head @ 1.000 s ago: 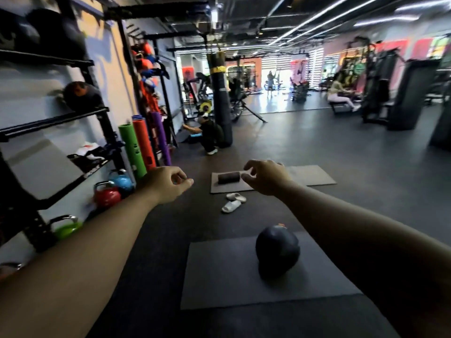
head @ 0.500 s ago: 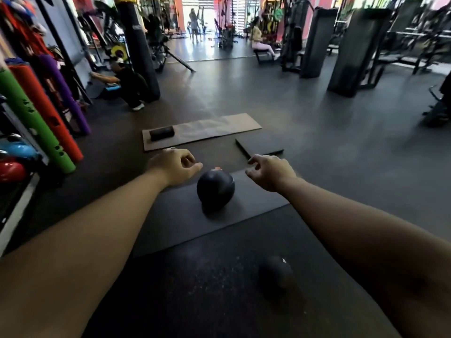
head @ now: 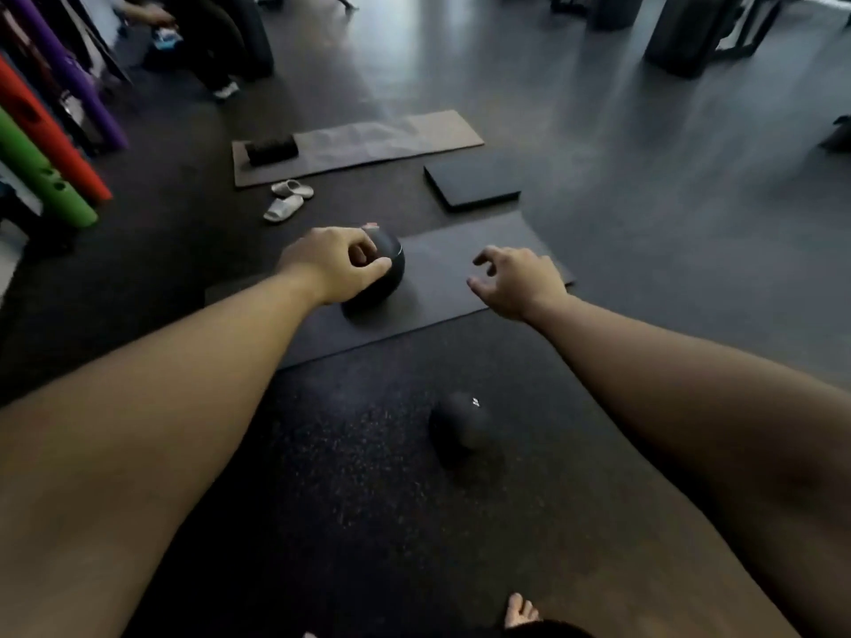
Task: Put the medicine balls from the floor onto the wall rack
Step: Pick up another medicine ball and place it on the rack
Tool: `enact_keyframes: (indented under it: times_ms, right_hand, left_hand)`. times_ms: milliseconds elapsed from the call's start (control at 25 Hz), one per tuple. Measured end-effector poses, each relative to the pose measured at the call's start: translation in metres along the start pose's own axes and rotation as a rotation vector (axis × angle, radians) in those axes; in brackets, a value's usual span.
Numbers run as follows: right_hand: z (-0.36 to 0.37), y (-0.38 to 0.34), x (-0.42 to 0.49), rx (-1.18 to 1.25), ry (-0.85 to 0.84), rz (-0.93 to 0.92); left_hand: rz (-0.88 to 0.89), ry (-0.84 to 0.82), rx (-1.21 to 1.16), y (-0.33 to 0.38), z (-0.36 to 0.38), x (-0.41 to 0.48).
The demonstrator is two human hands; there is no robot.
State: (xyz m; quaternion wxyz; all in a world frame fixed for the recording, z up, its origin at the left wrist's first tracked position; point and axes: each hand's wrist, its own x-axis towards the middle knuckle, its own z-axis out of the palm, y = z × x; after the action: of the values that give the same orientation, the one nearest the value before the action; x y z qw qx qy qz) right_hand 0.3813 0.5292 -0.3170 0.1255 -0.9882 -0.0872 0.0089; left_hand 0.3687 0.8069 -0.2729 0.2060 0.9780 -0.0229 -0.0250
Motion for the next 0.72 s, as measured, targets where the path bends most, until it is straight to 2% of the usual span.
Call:
enact_keyframes:
  times_ms: [200,360,720]
  right_hand:
    - [0.036,0.093,0.008,-0.005,-0.095,-0.033]
    - [0.071,0.135,0.025,0.041,-0.175,-0.003]
    - [0.222,0.194,0.091,0.023,-0.412,0.028]
  left_hand:
    - [-0.077,-0.047,-0.050,0.047,0.100,0.011]
    - [-0.134,-0.088,-0.074,0.057,0.151,0.036]
    - [-0.338,-0.232,-0.204,-0.006,0.304,0.123]
